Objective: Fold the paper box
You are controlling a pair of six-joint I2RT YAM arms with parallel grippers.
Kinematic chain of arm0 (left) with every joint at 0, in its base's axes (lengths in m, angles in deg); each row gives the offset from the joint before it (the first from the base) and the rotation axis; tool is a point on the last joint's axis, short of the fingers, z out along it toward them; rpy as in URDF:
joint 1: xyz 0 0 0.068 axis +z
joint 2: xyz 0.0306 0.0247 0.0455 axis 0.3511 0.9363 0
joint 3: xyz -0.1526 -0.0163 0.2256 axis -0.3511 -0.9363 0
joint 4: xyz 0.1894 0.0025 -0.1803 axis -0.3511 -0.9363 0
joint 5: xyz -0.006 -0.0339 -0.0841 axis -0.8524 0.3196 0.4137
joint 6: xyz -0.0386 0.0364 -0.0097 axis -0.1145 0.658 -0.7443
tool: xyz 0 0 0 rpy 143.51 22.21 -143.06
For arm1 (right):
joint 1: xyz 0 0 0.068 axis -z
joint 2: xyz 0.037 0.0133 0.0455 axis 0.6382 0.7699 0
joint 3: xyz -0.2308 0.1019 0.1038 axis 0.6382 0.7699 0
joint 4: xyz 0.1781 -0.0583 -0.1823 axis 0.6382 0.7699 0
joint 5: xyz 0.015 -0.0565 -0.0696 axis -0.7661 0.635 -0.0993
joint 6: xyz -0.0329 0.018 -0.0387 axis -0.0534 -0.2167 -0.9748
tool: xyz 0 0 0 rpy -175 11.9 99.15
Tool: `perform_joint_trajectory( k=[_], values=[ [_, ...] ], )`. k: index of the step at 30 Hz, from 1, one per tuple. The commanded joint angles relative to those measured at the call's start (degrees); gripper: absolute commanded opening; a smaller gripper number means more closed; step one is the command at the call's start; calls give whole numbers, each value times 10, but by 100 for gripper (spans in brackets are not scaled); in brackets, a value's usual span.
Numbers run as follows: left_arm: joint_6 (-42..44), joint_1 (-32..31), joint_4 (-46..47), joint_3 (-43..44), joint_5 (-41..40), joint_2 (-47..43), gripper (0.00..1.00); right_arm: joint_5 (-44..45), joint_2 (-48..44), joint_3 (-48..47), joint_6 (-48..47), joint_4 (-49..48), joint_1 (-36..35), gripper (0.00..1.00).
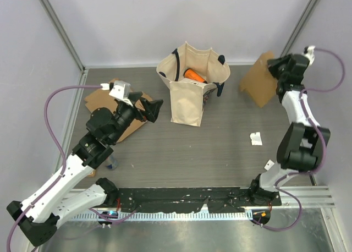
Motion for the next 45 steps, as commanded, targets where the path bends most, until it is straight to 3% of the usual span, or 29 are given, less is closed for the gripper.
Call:
perform_joint_trajectory(
  k=[1, 6, 10, 12, 17, 21, 23, 25, 29, 32, 36, 45],
  values=[
    [-50, -2, -27, 37, -81, 15, 98, 149, -145, -112, -167, 273, -72, 1],
    [-199, -1, -167, 92, -119, 53, 96, 308, -236, -171, -262, 423, -224, 1],
    [-296, 2, -286, 130, -53, 68, 100, 410, -312, -144, -301, 486, -394, 1],
    [-337, 3, -334, 147, 1, 65, 100, 420, -346, -132, -321, 496, -488, 1],
    [-422, 6, -327, 162, 133, 47, 100, 488, -360, -145, -340, 576, -640, 1],
    [-532, 10, -282, 169, 226, 63, 100, 462, -363, -122, -391, 565, -732, 1],
    [-614, 11, -270, 183, 249, 97, 96, 435, -367, -106, -414, 547, -749, 1],
    [-689, 12, -298, 194, 275, 131, 81, 391, -374, -73, -444, 502, -763, 1],
    [-758, 13, -342, 208, 316, 205, 76, 317, -383, -2, -483, 403, -766, 1],
    [-801, 12, -334, 180, 304, 201, 73, 284, -366, 20, -504, 375, -769, 1],
    [-806, 12, -392, 184, 265, 199, 70, 287, -361, 33, -524, 346, -782, 1],
    [-834, 12, -397, 169, 245, 214, 71, 284, -350, 47, -547, 331, -821, 1]
  ],
)
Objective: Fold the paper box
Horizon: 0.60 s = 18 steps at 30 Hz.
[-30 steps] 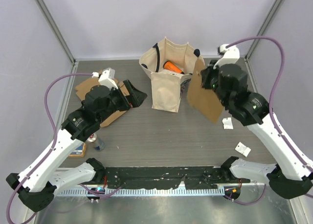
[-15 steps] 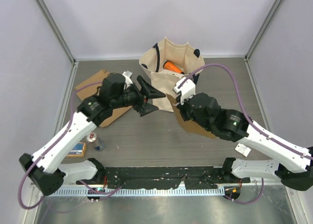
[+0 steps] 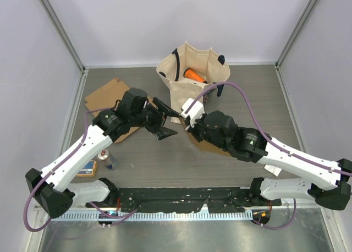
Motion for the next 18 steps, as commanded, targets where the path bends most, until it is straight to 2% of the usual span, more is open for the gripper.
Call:
perform_joint_trajectory(
  k=[1, 6, 8, 11, 12, 13, 14, 15, 16, 18],
  values=[
    [-24, 0, -8, -1, -23, 3, 71, 1, 3, -1, -20, -50, -25, 1],
    [-39, -1, 5, -21, -32, -2, 71, 20, 5, 7, -22, -59, -49, 1],
    [-41, -4, 7, -22, -40, -6, 67, 40, 5, 11, -19, -69, -54, 1],
    [-36, -5, 8, -28, -50, -10, 53, 53, 6, 12, -17, -81, -67, 1],
    [-31, -5, 20, -35, -51, -12, 34, 63, 7, 10, -16, -79, -73, 1],
    [-25, -5, 25, -38, -61, -15, 26, 62, 12, 7, -8, -77, -76, 4],
    [-7, -5, 29, -40, -65, -19, 21, 62, 14, 0, 1, -61, -76, 9],
    [9, -5, 33, -42, -72, -22, 11, 66, 15, -3, 14, -54, -76, 29],
    [29, -4, 39, -43, -79, -23, 6, 86, 12, -6, 31, -47, -74, 43],
    [120, -2, 57, -50, -80, -27, 0, 103, -5, -23, 83, -3, -72, 57]
  ],
)
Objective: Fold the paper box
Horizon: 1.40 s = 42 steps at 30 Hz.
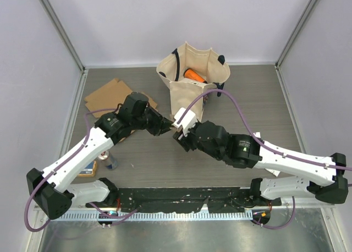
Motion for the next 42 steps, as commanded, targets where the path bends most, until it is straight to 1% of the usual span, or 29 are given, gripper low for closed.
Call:
perform_joint_trajectory(
  k=[1, 2, 3, 4, 5, 6, 8, 9, 10, 11, 12, 13, 14, 15, 16, 17, 18, 19, 20, 23, 27, 29, 32, 34, 36, 39, 42],
  values=[
    [151, 3, 51, -13, -19, -20, 0, 37, -35, -46, 86, 43, 2, 63],
    [200, 4, 66, -19, 5, -20, 0, 22, -58, -66, 114, 76, 11, 68],
    [275, 7, 57, -21, 11, -15, 0, 9, -69, -75, 122, 90, 15, 70],
    [313, 7, 37, -19, 17, -11, 0, -9, -78, -83, 125, 102, 17, 70],
    [351, 7, 11, -19, 43, -7, 0, -13, -86, -93, 122, 117, 19, 70],
    [420, 7, -1, -23, 62, 0, 0, -13, -100, -93, 117, 123, 24, 70],
    [480, 7, -41, -31, 93, 7, 0, -18, -106, -93, 114, 127, 35, 68],
    [537, 7, -55, -35, 117, 8, 0, -39, -107, -90, 101, 123, 58, 68],
    [564, 7, -64, -36, 126, 5, 0, -62, -104, -85, 88, 118, 73, 67],
    [589, 6, -75, -41, 135, 3, 0, -113, -102, -68, 76, 106, 93, 66],
    [607, 6, -81, -42, 140, -2, 0, -148, -96, -56, 30, 98, 133, 66],
    [649, 6, -88, -39, 141, -10, 0, -198, -94, -46, 2, 91, 156, 66],
    [663, 6, -93, -36, 143, -17, 0, -293, -95, -15, -18, 72, 179, 68],
    [675, 6, -88, -35, 162, -23, 0, -358, -94, 2, -31, 56, 205, 69],
    [706, 6, -87, -35, 176, -28, 0, -432, -78, 14, -34, 48, 279, 69],
    [716, 6, -75, -34, 189, -38, 0, -509, -64, 16, -33, 49, 309, 67],
    [729, 6, -74, -29, 204, -41, 0, -643, -53, 19, -31, 45, 333, 66],
    [750, 6, -73, -27, 227, -45, 0, -669, -32, 20, -25, 38, 346, 65],
    [759, 6, -74, -23, 238, -51, 1, -679, -25, 21, -24, 34, 347, 63],
    [788, 6, -75, -15, 279, -52, 1, -696, -13, 38, -9, 4, 349, 63],
    [820, 6, -92, -1, 294, -50, 0, -741, -24, 72, 10, -48, 350, 62],
    [828, 6, -88, 0, 314, -53, 0, -775, -26, 89, 11, -65, 349, 60],
    [842, 6, -85, 7, 322, -62, 0, -801, -22, 95, 11, -69, 350, 56],
    [847, 6, -81, 10, 332, -68, 0, -803, -22, 98, 9, -71, 350, 55],
    [848, 6, -71, 12, 359, -72, 0, -799, -25, 103, 11, -76, 350, 55],
    [843, 6, -51, 8, 388, -83, 0, -812, -23, 110, 25, -106, 350, 54],
    [836, 6, -31, 5, 390, -89, 0, -838, -24, 114, 40, -117, 350, 50]
  ],
)
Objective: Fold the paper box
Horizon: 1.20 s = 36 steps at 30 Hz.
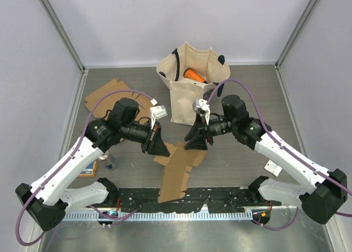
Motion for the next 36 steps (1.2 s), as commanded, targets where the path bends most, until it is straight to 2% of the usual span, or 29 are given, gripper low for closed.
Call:
perform_joint_trajectory(
  k=[1, 3, 4, 6, 8, 9, 10, 11, 13, 14, 17, 21, 23, 27, 31, 36],
  values=[
    [1, 1, 46, 23, 45, -17, 0, -54, -15, 14, 35, -77, 0, 45],
    [-3, 1, 48, 27, 33, -16, 0, -64, -22, 28, 62, -108, 1, 38],
    [-10, 1, 53, 29, 12, -17, 0, -56, -33, 37, 78, -124, 0, 25],
    [-20, 1, 61, 29, -6, -19, 0, -30, -45, 47, 101, -149, 1, 14],
    [-43, 1, 65, 36, -91, -25, 15, -12, -61, 67, 152, -204, 0, 9],
    [-50, 1, 59, 44, -139, -27, 24, 33, -65, 61, 155, -202, 0, 4],
    [-56, 1, 38, 65, -190, -30, 44, 78, -67, 55, 150, -146, 0, 1],
    [-76, 1, 31, 74, -301, -35, 54, 108, -72, 52, 149, -124, 0, 1],
    [-103, 1, 29, 86, -375, -57, 63, 185, -75, 50, 152, -87, 0, 1],
    [-114, 1, 37, 85, -410, -68, 64, 212, -77, 53, 164, -84, 0, 1],
    [-161, 1, 98, 58, -415, -98, 63, 268, -75, 59, 154, -50, 0, 1],
    [-210, 1, 181, 36, -307, -60, 55, 285, -71, 67, 161, -42, 0, 1],
    [-223, 0, 187, 48, -282, -12, 53, 259, -70, 68, 167, -46, 0, 1],
    [-228, -16, 185, 67, -297, 38, 50, 219, -79, 87, 183, -84, -1, 1],
    [-242, -25, 183, 75, -331, 67, 38, 207, -74, 86, 158, -71, -2, 1],
    [-246, -29, 175, 88, -330, 101, 26, 213, -84, 85, 150, -78, -9, 1]
  ],
)
